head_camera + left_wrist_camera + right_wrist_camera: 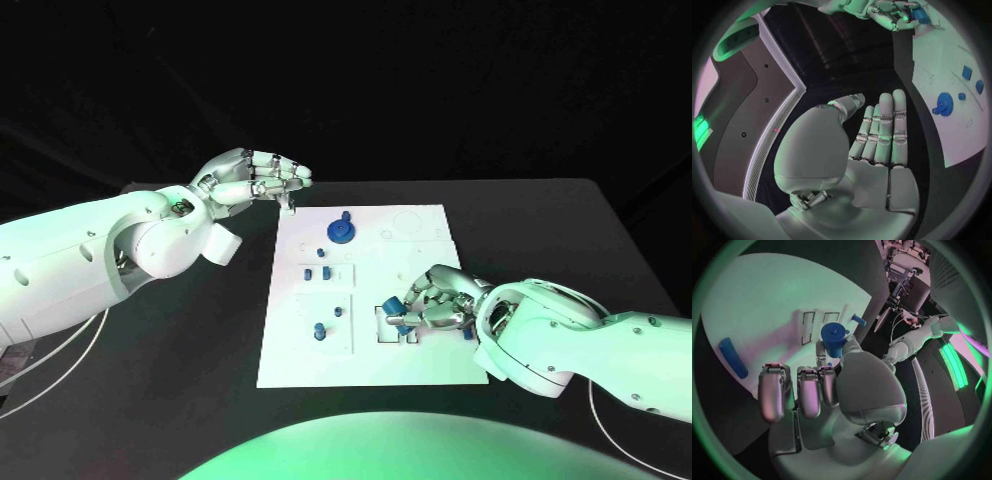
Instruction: Assemble the parts on the task board
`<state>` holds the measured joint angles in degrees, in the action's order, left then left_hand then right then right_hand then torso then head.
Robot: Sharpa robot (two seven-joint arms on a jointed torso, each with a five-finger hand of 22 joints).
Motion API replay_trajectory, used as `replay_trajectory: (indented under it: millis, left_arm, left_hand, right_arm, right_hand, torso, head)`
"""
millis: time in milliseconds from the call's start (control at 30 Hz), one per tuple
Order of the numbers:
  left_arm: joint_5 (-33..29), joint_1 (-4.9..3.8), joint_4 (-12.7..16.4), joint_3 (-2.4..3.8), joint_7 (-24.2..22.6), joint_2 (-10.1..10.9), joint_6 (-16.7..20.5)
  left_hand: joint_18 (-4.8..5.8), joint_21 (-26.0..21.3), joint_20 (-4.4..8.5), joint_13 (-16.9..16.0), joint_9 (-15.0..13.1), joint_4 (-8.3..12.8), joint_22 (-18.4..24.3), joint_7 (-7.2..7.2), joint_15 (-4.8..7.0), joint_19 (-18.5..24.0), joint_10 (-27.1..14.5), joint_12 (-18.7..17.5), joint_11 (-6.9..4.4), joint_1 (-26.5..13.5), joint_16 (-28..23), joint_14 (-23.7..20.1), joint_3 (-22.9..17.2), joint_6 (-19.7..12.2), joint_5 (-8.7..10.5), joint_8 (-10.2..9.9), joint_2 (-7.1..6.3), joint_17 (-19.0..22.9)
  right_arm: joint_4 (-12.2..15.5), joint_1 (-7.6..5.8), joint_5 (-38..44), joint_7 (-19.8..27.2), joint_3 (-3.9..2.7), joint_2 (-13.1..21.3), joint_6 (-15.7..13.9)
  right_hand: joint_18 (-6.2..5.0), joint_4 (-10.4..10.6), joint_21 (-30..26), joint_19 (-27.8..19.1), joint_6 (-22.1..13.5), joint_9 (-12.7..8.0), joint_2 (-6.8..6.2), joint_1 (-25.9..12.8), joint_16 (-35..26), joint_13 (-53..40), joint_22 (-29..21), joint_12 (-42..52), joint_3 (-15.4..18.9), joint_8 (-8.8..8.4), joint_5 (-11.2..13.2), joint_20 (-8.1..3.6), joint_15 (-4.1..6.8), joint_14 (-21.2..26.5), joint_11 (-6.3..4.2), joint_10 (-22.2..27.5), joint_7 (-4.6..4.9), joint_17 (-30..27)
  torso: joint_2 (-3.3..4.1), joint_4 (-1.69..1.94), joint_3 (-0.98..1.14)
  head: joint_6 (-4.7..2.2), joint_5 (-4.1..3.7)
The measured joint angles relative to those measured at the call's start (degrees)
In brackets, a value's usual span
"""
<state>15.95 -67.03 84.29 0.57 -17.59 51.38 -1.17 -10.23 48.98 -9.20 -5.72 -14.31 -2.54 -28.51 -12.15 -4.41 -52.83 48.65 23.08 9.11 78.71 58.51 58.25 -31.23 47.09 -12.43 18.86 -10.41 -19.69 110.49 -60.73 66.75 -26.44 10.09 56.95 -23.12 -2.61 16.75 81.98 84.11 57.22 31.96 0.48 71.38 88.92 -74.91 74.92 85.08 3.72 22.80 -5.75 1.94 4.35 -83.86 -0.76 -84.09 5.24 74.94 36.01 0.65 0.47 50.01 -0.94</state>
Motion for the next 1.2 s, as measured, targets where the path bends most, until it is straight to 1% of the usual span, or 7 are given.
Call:
replay_trajectory:
  millis: [167, 233, 367, 467, 1000, 1067, 1200]
  left_arm:
    - [0.0, 0.0, 0.04, 0.0, 0.02, 0.06, -0.01]
    - [0.0, 0.0, 0.05, 0.0, 0.02, 0.08, -0.01]
    - [0.0, 0.0, 0.07, 0.0, 0.03, 0.1, -0.02]
    - [0.01, 0.0, 0.08, 0.0, 0.04, 0.12, -0.02]
    - [0.02, 0.0, 0.09, -0.01, 0.14, 0.2, -0.05]
    - [0.03, 0.0, 0.12, -0.01, 0.18, 0.22, -0.05]
    - [0.03, 0.0, 0.16, -0.01, 0.23, 0.25, -0.05]
  left_hand:
    - [0.0, 0.0, 0.0, 0.0, 0.03, 0.0, 0.0, 0.0, 0.16, 0.0, 0.0, 0.25, 0.0, 0.0, 0.0, -0.17, 0.0, 0.0, 0.0, 0.0, 0.0, 0.0]
    - [0.0, 0.0, 0.0, 0.0, 0.05, 0.0, 0.0, 0.2, 0.21, 0.0, 0.0, 0.26, 0.0, 0.0, 0.0, -0.21, 0.0, -0.2, 0.0, 0.0, 0.0, 0.0]
    - [0.0, 0.0, 0.0, 0.0, 0.05, 0.0, -0.01, 0.2, 0.21, 0.0, 0.0, 0.27, 0.0, 0.0, 0.0, -0.21, 0.0, -0.2, 0.0, 0.0, 0.0, 0.0]
    - [0.0, 0.0, 0.0, 0.0, 0.05, 0.0, -0.01, 0.2, 0.21, 0.0, 0.0, 0.27, 0.0, 0.0, 0.0, -0.21, 0.0, -0.2, 0.0, 0.0, 0.0, 0.0]
    - [0.0, 0.0, 0.0, 0.0, 0.04, 0.0, -0.01, 0.2, 0.21, 0.0, -0.21, 0.26, -0.21, 0.0, 0.0, -0.21, 0.0, -0.2, 0.0, -0.01, 0.0, 0.01]
    - [0.0, 0.0, 0.0, 0.0, 0.04, 0.0, -0.01, 0.2, 0.21, 0.0, -0.21, 0.26, -0.21, 0.0, 0.0, -0.21, 0.0, -0.2, 0.0, -0.01, 0.0, 0.01]
    - [0.0, 0.0, 0.0, 0.0, 0.04, 0.0, -0.01, 0.2, 0.21, 0.0, -0.21, 0.23, -0.21, 0.0, 0.0, -0.21, 0.0, -0.2, 0.0, -0.01, 0.0, 0.01]
  right_arm:
    - [-0.34, 0.15, 0.64, -0.63, 0.0, -0.42, 0.38]
    - [-0.51, 0.17, 0.94, -0.87, -0.01, -0.55, 0.48]
    - [-0.95, 0.2, 1.6, -1.37, -0.01, -0.95, 0.7]
    - [-1.23, 0.22, 2.06, -1.71, -0.01, -1.33, 0.98]
    - [-2.36, 0.68, 3.75, -2.86, -0.01, -2.76, 2.7]
    - [-2.61, 0.68, 4.11, -3.04, -0.02, -2.91, 2.69]
    - [-2.94, 0.68, 4.69, -3.26, -0.05, -3.32, 2.67]
  right_hand:
    - [0.0, 0.09, 0.0, -0.21, 0.43, 0.13, -0.24, -1.54, 0.0, 0.0, 0.0, 0.0, 0.7, 0.09, 0.0, -0.21, 0.17, -0.18, -0.19, 0.19, 0.4, 0.0]
    - [0.0, 0.16, 0.0, -0.21, 0.57, 0.55, -0.34, -2.37, 0.0, 0.0, 0.0, 0.0, 0.96, 0.58, 0.0, -0.21, 0.17, -0.18, -0.37, 0.13, 0.46, 0.0]
    - [0.0, 0.01, 0.0, -0.01, 1.68, 0.9, -1.08, -3.11, 0.0, 0.0, -0.01, 0.0, 2.2, 0.75, -0.01, -0.41, 0.18, -0.18, -0.47, 0.03, -0.25, -0.01]
    - [0.0, 0.02, 0.0, 0.0, 1.94, 0.9, -1.22, -3.25, 0.0, 0.0, -0.01, 0.0, 2.5, 0.76, 0.0, -0.41, 0.27, -0.08, -0.48, 0.02, -0.5, -0.01]
    - [0.0, 0.0, 0.0, 0.0, 2.69, 0.82, -1.22, -3.25, 0.0, 0.01, -0.01, 0.0, 3.15, 0.73, 0.0, -0.41, 0.38, 0.03, -0.56, -0.05, -1.07, -0.02]
    - [0.0, 0.03, 0.0, -0.01, 3.2, 0.86, -1.47, -3.49, 0.0, -0.01, -0.01, 0.0, 3.77, 0.73, 0.0, -0.41, 0.5, -0.1, -0.56, -0.06, -1.57, -0.02]
    - [0.0, 0.18, 0.0, 0.0, 3.28, 1.01, -1.24, -3.85, 0.0, -0.04, -0.02, 0.0, 3.93, 1.09, 0.0, -0.41, 0.58, -0.18, -0.74, 0.13, -1.65, -0.02]
  torso:
    - [-0.03, 0.03, -0.02]
    - [-0.04, 0.03, -0.02]
    - [-0.04, 0.03, -0.01]
    - [-0.04, 0.03, 0.0]
    - [-0.11, 0.11, -0.01]
    - [-0.12, 0.14, -0.02]
    - [-0.13, 0.17, -0.02]
  head:
    - [0.0, 0.05]
    - [0.0, 0.07]
    - [0.0, 0.04]
    - [0.01, -0.01]
    - [0.0, 0.04]
    - [0.0, 0.04]
    - [0.0, 0.05]
